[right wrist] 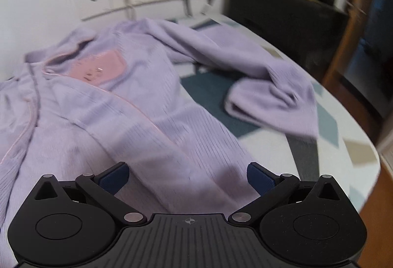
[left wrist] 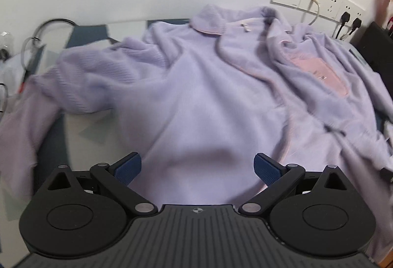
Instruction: Fold clothes
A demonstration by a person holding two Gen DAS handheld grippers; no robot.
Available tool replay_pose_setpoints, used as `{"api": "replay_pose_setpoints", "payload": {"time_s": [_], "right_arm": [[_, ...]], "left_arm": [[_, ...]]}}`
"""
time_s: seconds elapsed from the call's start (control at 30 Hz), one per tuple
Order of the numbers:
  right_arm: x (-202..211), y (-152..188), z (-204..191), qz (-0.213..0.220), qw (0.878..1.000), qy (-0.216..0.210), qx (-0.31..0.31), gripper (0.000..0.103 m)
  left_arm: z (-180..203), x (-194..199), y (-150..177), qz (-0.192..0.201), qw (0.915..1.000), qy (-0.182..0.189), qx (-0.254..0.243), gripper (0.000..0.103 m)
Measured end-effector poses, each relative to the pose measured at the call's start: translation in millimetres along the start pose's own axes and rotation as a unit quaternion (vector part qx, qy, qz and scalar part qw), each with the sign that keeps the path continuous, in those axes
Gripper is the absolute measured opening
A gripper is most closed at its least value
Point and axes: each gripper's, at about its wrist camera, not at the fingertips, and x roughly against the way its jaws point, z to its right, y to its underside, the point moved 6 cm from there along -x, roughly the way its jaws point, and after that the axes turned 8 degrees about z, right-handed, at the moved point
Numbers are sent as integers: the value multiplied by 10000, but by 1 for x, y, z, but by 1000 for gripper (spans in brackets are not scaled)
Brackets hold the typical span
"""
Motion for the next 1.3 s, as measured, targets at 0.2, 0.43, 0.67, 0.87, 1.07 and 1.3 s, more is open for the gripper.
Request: {"api": "replay_pose_setpoints", "payload": {"time_s": [0.2,0.43,0.67,0.87,1.07,1.3], "right_arm": [[-17,-23,2,6,9976,-680,122,69],[-34,-28,-1,-129,9890,-1455,248,60],[-49,-21,19,-191,9823,-1850,-226,54],[-35,-13,28,-451,9763,-2066,-451,47],[-17,13,38,-245,9838,-1516,-924,49],[45,33,14,15,9736,-1405,-1798,24]], "left_arm": [[38,-29,-59,477,9978,435,173,99],[117,-105,-121,646,9899,197,-1250,80],[126,-157,-126,237,9924,-243,-1180,25],[121,-159,-123,205,9911,-49,-1313,20],[119,-156,-125,162,9884,287,-1483,15],[104,-153,-127,5,9868,636,-1487,15]]}}
